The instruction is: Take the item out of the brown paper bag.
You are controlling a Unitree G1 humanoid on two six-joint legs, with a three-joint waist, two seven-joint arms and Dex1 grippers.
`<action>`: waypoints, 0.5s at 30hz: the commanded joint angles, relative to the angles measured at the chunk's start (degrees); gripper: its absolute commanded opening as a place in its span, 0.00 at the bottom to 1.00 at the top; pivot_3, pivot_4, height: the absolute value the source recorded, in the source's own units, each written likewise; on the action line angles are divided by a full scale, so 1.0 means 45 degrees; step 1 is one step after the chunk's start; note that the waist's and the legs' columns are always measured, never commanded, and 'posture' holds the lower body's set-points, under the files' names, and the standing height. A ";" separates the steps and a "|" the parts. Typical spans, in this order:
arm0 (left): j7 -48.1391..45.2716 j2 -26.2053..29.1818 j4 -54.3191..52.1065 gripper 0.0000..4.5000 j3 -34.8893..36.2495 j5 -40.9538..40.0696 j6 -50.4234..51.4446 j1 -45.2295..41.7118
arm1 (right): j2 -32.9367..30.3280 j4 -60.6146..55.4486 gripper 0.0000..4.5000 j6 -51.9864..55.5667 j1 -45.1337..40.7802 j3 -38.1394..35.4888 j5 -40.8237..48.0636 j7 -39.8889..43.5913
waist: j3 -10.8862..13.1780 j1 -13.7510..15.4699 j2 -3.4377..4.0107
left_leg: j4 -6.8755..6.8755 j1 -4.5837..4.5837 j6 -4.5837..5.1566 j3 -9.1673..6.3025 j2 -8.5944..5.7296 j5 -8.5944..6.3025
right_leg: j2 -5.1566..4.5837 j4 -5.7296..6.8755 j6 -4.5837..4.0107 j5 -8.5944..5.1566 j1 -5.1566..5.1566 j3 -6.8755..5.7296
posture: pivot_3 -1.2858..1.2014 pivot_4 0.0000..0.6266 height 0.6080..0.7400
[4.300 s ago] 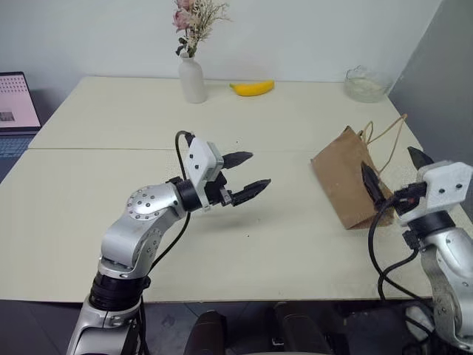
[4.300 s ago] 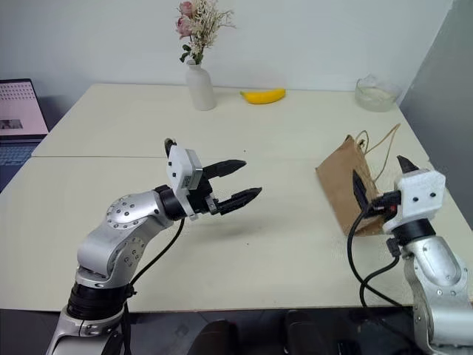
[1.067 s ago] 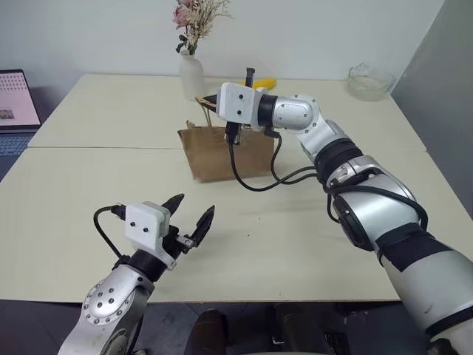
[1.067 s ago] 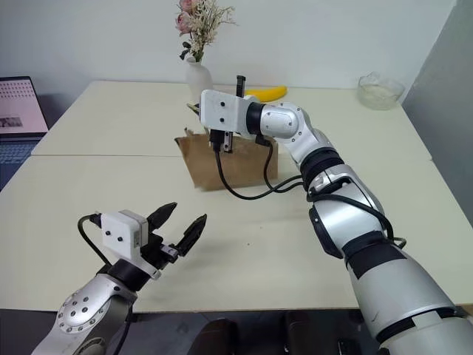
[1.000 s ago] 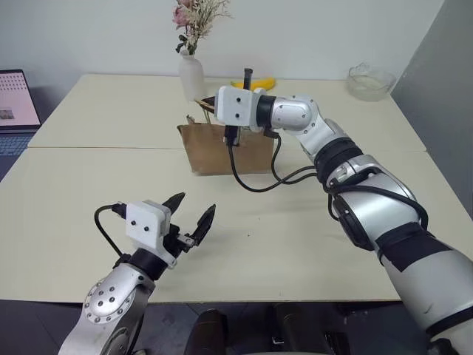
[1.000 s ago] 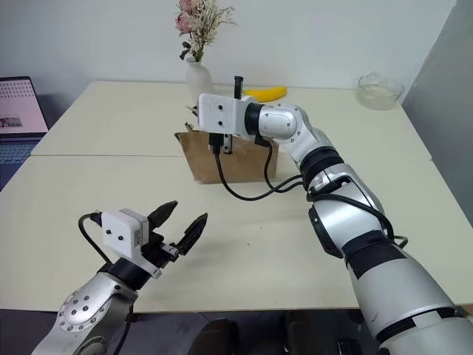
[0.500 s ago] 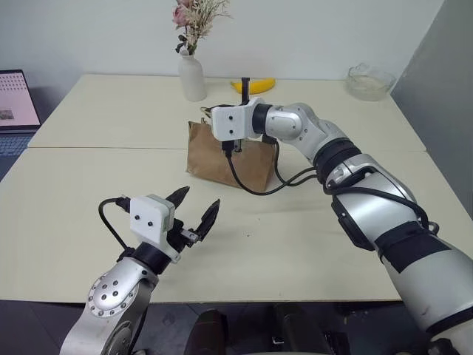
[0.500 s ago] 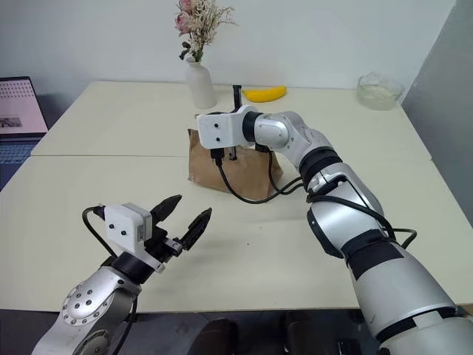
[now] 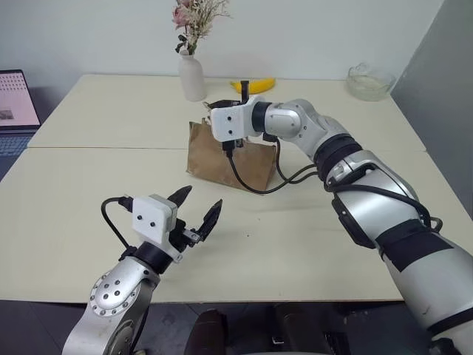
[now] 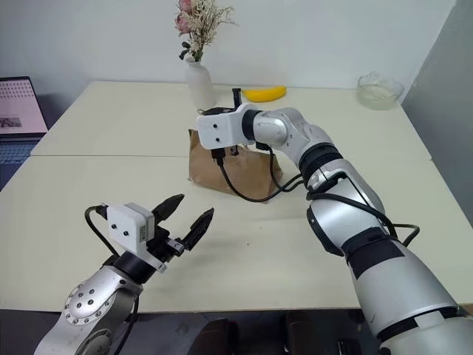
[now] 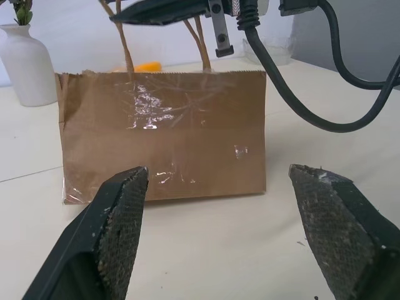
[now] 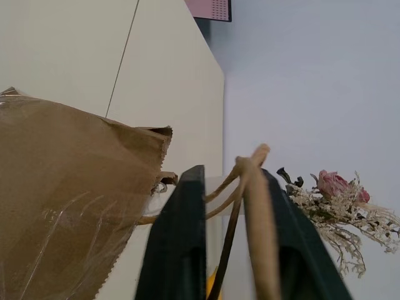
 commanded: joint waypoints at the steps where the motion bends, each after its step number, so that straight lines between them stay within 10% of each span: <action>1: -0.0096 0.0042 -0.0199 0.84 -0.0092 0.0077 -0.0292 -0.0007 | -0.0115 -0.0110 0.51 0.0148 -0.0472 -0.0380 0.0406 0.0482 | 0.0000 0.0001 0.0000 | 0.0000 0.0000 0.0000 -0.0001 0.0000 0.0000 | 0.0000 0.0000 0.0000 0.0000 0.0000 0.0000 | 0.52 0.24 1.00; 5: -0.0207 0.0160 -0.0245 0.84 -0.0007 -0.0061 -0.0120 -0.0144 | -0.0314 -0.0230 0.83 0.0697 -0.0471 -0.1389 0.1695 0.2514 | 0.0000 0.0008 0.0000 | 0.0000 0.0000 0.0000 -0.0002 -0.0001 0.0000 | 0.0000 0.0000 0.0000 0.0000 0.0000 -0.0001 | 0.52 0.24 1.00; 15: -0.0693 0.0487 0.0213 0.84 -0.0164 -0.0390 0.0197 -0.1172 | -0.1312 -0.0946 0.83 0.4127 -0.0684 -0.4195 0.5052 0.7403 | 0.0001 0.0015 0.0001 | 0.0000 0.0007 0.0001 -0.0008 0.0000 0.0000 | 0.0001 0.0000 -0.0021 0.0015 0.0012 -0.0010 | 0.52 0.24 1.00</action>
